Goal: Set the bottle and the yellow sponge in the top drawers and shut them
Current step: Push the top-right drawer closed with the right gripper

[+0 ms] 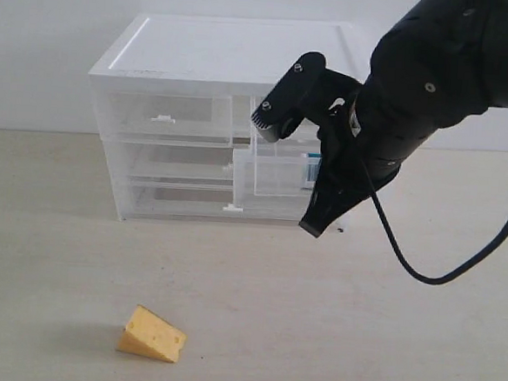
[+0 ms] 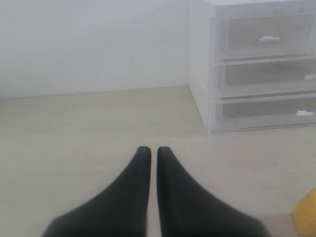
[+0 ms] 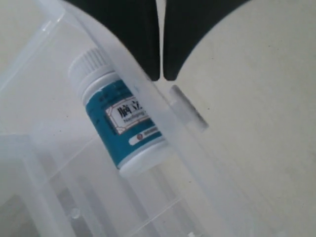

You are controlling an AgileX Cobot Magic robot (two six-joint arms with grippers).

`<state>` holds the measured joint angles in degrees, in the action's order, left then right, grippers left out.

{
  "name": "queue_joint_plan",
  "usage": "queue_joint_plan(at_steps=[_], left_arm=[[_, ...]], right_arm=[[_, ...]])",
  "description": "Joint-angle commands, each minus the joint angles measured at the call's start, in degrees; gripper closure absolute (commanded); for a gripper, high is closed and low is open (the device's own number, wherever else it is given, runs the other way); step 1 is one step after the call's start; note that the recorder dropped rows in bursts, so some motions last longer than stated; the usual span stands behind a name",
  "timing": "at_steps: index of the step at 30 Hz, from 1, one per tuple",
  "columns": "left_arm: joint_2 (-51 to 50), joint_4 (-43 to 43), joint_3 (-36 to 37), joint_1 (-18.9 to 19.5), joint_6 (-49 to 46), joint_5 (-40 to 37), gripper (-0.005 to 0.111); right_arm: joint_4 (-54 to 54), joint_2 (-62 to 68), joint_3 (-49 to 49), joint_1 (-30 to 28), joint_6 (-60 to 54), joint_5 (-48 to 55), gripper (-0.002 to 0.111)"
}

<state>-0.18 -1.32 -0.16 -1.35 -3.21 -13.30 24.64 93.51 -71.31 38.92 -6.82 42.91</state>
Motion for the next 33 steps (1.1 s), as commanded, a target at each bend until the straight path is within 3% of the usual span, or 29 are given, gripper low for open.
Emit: queue_joint_plan(at_steps=[1,10,20,27,33], left_arm=[[0.2,0.0,0.2,0.1,0.2,0.4,0.103],[0.2,0.0,0.2,0.1,0.2,0.4,0.103],[0.2,0.0,0.2,0.1,0.2,0.4,0.103],[0.2,0.0,0.2,0.1,0.2,0.4,0.103],[0.2,0.0,0.2,0.1,0.2,0.4,0.103]], right_arm=[[6.8,-0.3,-0.4,0.1,6.8,-1.9,0.108],[9.4,-0.2,-0.4,0.1,11.6,-10.6,0.108],[29.4,4.8,-0.4,0.0,28.6,-14.3,0.108],[33.4,5.4,-3.4,-0.1,33.3,-14.4,0.108],[36.6,9.7,-4.9,-3.7,41.3,-18.6,0.108]])
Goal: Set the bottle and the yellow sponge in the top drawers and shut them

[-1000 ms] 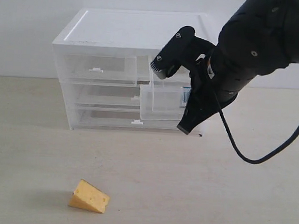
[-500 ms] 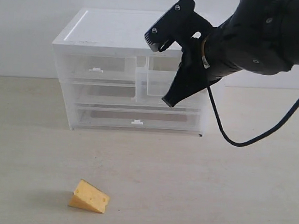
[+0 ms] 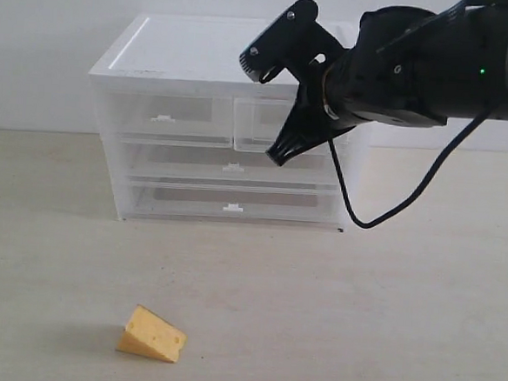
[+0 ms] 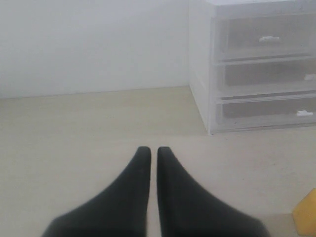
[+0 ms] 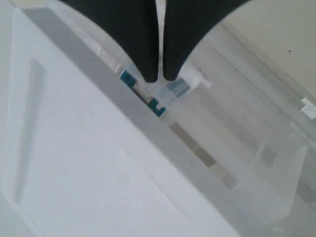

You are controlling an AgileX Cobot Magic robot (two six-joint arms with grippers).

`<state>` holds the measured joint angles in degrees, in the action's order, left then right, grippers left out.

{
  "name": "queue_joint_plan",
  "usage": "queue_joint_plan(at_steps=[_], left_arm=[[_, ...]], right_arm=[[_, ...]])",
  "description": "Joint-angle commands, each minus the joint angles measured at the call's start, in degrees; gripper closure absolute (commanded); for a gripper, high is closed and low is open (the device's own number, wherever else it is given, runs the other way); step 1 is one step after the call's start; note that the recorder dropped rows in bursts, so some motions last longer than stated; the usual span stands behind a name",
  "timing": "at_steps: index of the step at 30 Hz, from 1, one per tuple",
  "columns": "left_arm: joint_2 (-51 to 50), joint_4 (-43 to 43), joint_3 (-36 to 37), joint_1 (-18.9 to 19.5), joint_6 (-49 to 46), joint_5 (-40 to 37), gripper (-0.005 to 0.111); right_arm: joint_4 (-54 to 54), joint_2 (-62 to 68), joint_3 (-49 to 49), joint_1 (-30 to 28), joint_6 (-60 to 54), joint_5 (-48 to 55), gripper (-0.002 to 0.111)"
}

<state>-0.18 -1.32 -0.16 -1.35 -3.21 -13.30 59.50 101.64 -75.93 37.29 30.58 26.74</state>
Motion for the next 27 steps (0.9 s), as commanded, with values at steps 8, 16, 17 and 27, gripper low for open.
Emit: queue_joint_plan(at_steps=[8,16,17,27], left_arm=[[0.2,0.0,0.2,0.1,0.2,0.4,0.103],[0.2,0.0,0.2,0.1,0.2,0.4,0.103],[0.2,0.0,0.2,0.1,0.2,0.4,0.103],[0.2,0.0,0.2,0.1,0.2,0.4,0.103]], right_arm=[[-0.6,0.7,-0.3,-4.7,13.0,-4.4,0.108],[-17.8,-5.9,-0.3,-4.7,-1.2,2.0,0.108],[-21.2,-6.4,-0.3,-4.8,-5.1,4.7,0.108],[-60.0,-7.4,-0.3,-17.8,-36.0,20.2,0.108]])
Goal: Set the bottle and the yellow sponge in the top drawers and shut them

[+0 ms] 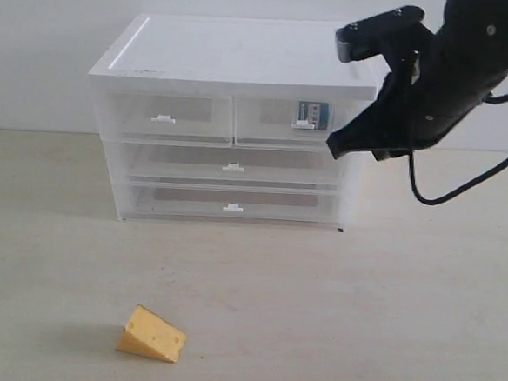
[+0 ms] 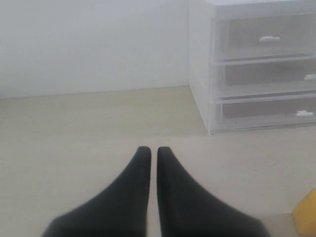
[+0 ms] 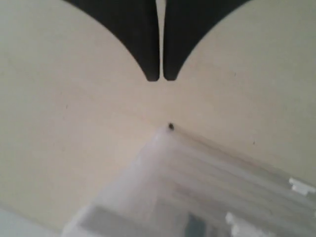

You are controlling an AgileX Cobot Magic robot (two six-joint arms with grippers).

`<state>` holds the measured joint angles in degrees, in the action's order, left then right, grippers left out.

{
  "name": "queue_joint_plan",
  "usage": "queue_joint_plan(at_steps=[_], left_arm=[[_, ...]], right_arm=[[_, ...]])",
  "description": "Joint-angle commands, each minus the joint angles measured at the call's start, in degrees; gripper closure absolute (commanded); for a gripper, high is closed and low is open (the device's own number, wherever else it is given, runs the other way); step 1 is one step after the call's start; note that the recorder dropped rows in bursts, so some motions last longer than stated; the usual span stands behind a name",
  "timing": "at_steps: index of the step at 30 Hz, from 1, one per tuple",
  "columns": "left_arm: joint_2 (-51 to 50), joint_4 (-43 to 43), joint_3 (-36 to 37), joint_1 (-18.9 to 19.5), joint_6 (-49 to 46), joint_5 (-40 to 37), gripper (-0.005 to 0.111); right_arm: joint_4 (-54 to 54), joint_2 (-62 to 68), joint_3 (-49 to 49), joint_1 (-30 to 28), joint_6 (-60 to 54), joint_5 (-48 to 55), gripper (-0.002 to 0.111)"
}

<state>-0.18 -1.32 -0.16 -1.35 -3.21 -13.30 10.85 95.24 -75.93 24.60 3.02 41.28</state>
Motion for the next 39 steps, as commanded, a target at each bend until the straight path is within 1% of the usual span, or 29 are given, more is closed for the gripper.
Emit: queue_joint_plan(at_steps=[1,3,5,12,16,20,22,25,28,33,39], left_arm=[[0.2,0.0,0.2,0.1,0.2,0.4,0.103],[0.2,0.0,0.2,0.1,0.2,0.4,0.103],[0.2,0.0,0.2,0.1,0.2,0.4,0.103],[0.2,0.0,0.2,0.1,0.2,0.4,0.103],[0.2,0.0,0.2,0.1,0.2,0.4,0.103],[0.2,0.0,0.2,0.1,0.2,0.4,0.103],[0.2,0.0,0.2,0.1,0.2,0.4,0.103],[0.2,0.0,0.2,0.1,0.2,0.4,0.103],[0.2,0.0,0.2,0.1,0.2,0.4,0.103],[0.2,0.0,0.2,0.1,0.2,0.4,0.103],[0.2,0.0,0.2,0.1,0.2,0.4,0.103]], right_arm=[[-13.3,-1.4,-0.2,-6.6,-8.9,6.4,0.108],[-15.8,-2.7,0.6,-8.8,-9.1,6.3,0.108],[-16.4,-5.2,2.2,-10.2,-8.9,3.7,0.108],[-16.4,-17.3,11.8,-10.5,-6.7,-11.9,0.108],[-16.1,-25.4,19.6,-10.6,-6.3,-22.1,0.108],[-16.1,-31.9,26.2,-13.0,-6.1,-29.2,0.108],[-15.8,-34.2,28.4,-15.4,-6.6,-29.8,0.108],[-15.5,-36.9,31.1,-20.7,-6.6,-28.5,0.108],[-15.6,-39.4,32.7,-23.5,-6.0,-26.5,0.108],[-15.7,-46.6,34.5,-23.4,-4.9,-25.3,0.108],[-15.7,-60.7,37.8,-23.4,-3.5,-24.7,0.108]])
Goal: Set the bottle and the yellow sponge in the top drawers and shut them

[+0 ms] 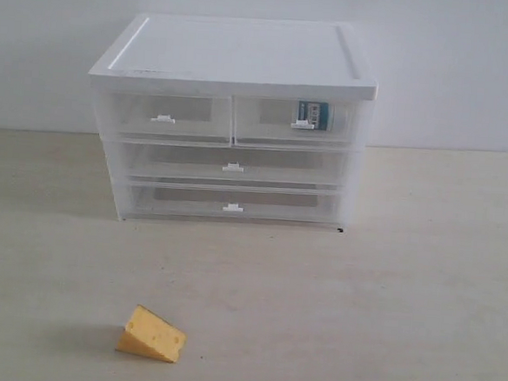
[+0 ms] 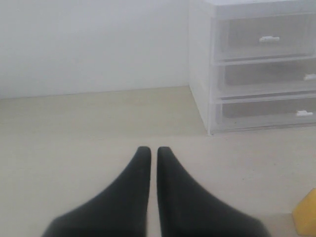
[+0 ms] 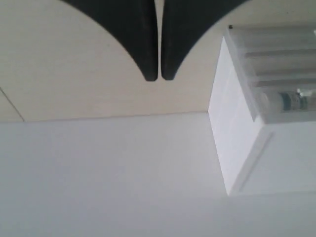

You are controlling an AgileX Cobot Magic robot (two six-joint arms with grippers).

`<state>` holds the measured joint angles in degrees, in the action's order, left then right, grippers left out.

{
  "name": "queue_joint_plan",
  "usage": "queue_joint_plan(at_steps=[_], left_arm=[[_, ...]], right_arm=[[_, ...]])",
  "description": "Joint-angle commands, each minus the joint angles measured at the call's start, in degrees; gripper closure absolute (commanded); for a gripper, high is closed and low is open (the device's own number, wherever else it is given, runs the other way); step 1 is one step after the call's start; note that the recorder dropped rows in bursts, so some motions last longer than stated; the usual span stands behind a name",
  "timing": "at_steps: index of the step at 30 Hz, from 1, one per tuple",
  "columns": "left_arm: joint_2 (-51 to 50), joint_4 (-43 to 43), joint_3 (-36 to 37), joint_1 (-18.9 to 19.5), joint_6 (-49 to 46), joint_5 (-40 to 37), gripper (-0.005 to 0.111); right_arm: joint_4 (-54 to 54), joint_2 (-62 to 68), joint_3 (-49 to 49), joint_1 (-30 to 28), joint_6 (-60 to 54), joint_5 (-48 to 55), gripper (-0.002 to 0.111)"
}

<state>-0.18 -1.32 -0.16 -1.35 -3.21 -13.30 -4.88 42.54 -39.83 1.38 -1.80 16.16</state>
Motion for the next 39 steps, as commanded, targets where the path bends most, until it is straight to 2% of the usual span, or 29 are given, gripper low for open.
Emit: queue_joint_plan(at_steps=[1,12,20,27,35,39], left_arm=[[0.2,0.0,0.2,0.1,0.2,0.4,0.103],[0.2,0.0,0.2,0.1,0.2,0.4,0.103],[0.2,0.0,0.2,0.1,0.2,0.4,0.103],[0.2,0.0,0.2,0.1,0.2,0.4,0.103],[0.2,0.0,0.2,0.1,0.2,0.4,0.103],[0.2,0.0,0.2,0.1,0.2,0.4,0.103]], right_arm=[[0.0,-11.1,2.2,-0.2,1.4,1.1,0.108],[-0.1,-41.6,9.9,-0.2,1.8,3.5,0.108],[-0.9,-42.5,13.1,-0.2,3.2,9.5,0.108],[-4.8,-42.5,21.9,-0.2,3.4,3.3,0.108],[-8.5,-42.5,37.4,-0.2,3.4,-15.4,0.108],[-7.8,-42.5,39.8,-0.2,2.8,-20.4,0.108]])
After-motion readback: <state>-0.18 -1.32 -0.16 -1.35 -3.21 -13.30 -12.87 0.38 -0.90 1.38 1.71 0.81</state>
